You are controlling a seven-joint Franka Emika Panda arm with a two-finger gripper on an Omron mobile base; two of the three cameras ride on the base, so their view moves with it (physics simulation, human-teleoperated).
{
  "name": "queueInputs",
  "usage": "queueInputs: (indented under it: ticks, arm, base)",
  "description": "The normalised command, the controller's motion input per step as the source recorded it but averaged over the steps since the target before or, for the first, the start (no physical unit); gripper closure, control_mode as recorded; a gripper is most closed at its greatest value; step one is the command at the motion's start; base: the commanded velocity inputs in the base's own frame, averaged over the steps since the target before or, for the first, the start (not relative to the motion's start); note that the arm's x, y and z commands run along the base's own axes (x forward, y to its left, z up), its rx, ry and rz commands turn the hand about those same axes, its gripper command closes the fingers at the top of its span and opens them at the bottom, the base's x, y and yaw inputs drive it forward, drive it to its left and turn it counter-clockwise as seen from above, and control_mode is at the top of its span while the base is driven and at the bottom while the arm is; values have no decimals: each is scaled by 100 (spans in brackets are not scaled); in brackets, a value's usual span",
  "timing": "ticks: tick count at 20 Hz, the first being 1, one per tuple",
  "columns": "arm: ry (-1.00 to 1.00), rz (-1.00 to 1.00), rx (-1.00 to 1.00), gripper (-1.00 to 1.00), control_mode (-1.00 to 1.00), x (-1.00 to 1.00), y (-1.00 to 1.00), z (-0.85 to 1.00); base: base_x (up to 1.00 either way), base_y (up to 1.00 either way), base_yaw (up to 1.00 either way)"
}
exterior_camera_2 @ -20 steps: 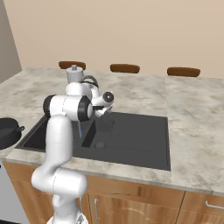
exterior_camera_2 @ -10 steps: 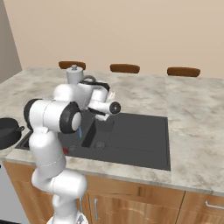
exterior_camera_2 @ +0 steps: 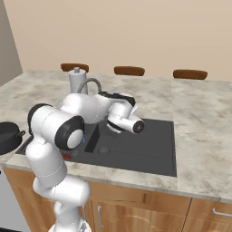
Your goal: Dump the bell pepper from the pot into the sink. Then turn on the water and wash the bell pepper. Then turn off the water and put the bell pepper back in the pot.
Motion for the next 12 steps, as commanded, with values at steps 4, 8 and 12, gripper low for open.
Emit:
queueInputs:
  ticks: [4,8,12]
  arm:
    - [20,8,17,-100,-100,8,-25,-12]
    - [30,16,0,-100,-100,23,2,-29]
    - [2,24,0,-100,-100,22,12,-33]
  base:
    - [0,0,0]
    - [0,0,0]
    - [0,0,0]
